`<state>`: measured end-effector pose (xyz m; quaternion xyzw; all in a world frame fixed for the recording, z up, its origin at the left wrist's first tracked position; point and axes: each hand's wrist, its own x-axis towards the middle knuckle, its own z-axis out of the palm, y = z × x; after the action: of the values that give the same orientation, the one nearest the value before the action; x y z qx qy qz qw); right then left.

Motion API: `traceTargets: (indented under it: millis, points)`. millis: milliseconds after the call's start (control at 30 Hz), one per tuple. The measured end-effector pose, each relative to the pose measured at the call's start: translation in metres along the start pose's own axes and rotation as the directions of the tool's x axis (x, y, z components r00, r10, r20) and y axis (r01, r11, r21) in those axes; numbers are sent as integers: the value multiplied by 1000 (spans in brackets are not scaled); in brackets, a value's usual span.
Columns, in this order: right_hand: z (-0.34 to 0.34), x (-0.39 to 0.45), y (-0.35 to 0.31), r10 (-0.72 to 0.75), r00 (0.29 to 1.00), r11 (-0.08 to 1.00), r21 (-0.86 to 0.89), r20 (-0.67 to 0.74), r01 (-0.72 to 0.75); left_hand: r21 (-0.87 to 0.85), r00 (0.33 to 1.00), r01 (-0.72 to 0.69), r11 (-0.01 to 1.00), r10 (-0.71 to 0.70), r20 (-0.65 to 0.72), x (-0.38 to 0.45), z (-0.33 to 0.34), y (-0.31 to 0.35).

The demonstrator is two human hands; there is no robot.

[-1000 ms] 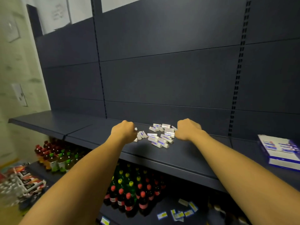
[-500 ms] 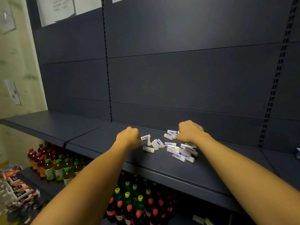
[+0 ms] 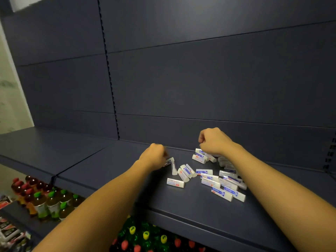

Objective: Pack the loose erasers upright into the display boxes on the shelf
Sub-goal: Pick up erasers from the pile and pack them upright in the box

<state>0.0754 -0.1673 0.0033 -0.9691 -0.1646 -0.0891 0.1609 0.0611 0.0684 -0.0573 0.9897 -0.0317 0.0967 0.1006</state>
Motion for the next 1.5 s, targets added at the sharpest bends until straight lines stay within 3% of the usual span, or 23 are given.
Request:
traceTargets:
  millis: [133,233,467,700,833,1200,1500]
  points:
    - [18,8,-2,18,1000,1000,21,17,-18,-11,971,-237,971,237,31,17,-2,-20]
    - [27,12,-5,45,999,999,8,26,-46,10,906,-410,912,406,121,32,-6,-36]
    - [39,20,-17,115,993,992,-54,33,-113,2,784,-601,799,589,196,53,-7,-53]
    - [49,21,-32,113,989,994,-9,96,-113,32,808,-578,816,566,165,62,1,-52]
    - [56,21,-49,88,982,995,28,167,-94,-53,847,-496,867,496,191,67,6,-59]
    - [74,21,-92,148,948,989,-68,283,-134,-78,823,-496,865,497,275,67,-4,-73]
    - [56,24,-85,265,948,944,150,176,-292,-300,882,-393,869,448,143,69,-23,-74]
